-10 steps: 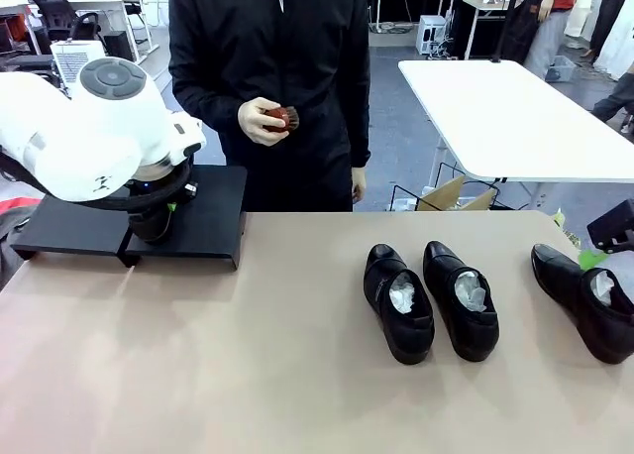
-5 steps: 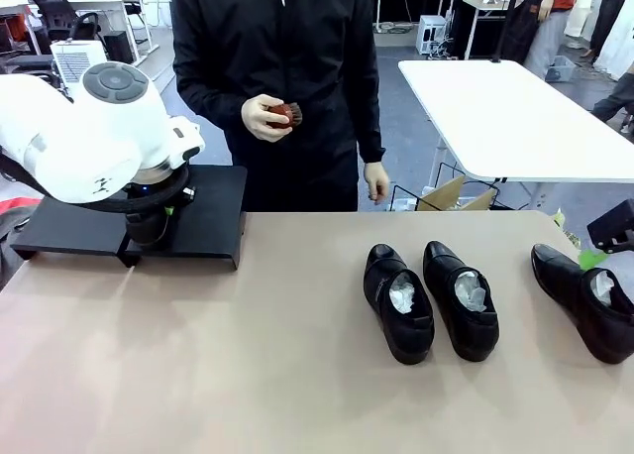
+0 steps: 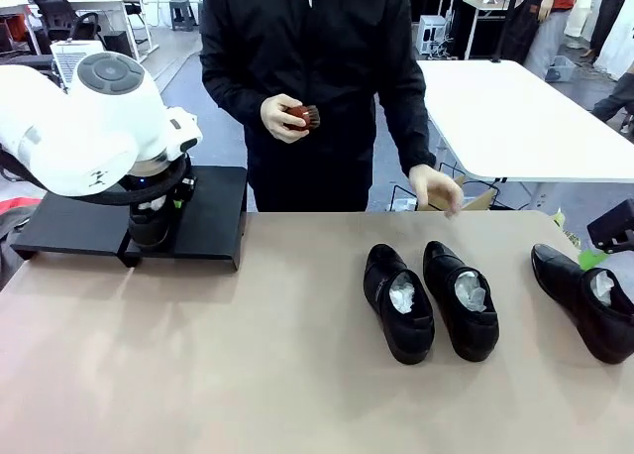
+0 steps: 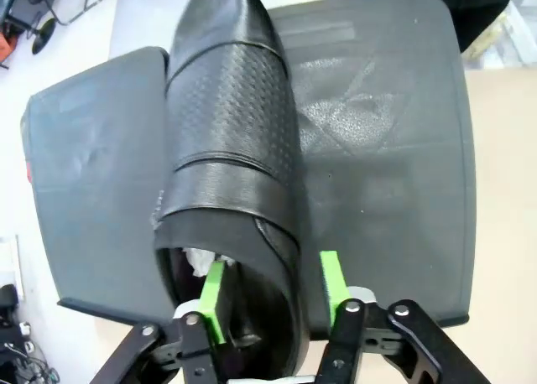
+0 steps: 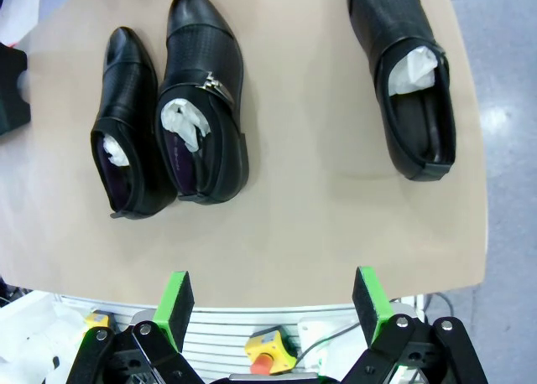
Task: Organize the shoes by placing them on the stand.
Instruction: Place the Shoe from the middle of the table onto the Shoes Stand.
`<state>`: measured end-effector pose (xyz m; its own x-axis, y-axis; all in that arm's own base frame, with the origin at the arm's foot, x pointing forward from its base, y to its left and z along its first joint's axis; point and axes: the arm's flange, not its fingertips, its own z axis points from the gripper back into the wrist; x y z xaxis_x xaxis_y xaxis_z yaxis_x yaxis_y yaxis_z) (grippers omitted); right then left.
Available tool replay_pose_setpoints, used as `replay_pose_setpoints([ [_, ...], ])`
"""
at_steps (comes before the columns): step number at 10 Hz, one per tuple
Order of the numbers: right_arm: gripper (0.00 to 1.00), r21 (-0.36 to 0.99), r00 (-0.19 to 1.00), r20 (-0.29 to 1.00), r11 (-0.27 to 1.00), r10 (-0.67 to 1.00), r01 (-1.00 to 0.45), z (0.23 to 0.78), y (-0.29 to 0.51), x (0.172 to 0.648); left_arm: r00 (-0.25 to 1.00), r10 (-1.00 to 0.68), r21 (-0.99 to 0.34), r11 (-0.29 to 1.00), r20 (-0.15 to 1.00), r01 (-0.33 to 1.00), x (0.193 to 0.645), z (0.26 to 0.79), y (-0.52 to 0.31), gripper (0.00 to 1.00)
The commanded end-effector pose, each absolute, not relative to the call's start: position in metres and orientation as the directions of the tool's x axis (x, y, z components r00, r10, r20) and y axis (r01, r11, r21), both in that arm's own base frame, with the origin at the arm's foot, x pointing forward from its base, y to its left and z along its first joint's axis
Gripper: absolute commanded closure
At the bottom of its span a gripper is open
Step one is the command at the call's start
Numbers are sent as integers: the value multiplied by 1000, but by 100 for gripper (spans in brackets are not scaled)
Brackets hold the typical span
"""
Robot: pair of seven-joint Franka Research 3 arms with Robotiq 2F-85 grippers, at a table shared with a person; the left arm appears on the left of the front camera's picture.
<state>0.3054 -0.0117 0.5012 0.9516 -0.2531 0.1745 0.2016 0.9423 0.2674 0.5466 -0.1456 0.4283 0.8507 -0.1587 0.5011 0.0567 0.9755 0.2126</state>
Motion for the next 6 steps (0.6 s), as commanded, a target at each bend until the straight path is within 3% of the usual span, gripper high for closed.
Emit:
replay_pose_setpoints([
  [1, 0, 285, 954, 177, 940, -244, 188, 502, -11, 306, 828, -131, 209, 978, 545, 17, 533, 439, -144, 0],
  [5, 0, 285, 954, 177, 940, -244, 188, 502, -11, 306, 838, -117, 152, 988, 534, 41, 482, 480, -137, 0],
  [6, 0, 285, 954, 177, 940, -244, 188, 502, -11, 306, 829, -106, 161, 987, 549, 20, 514, 468, -145, 0],
])
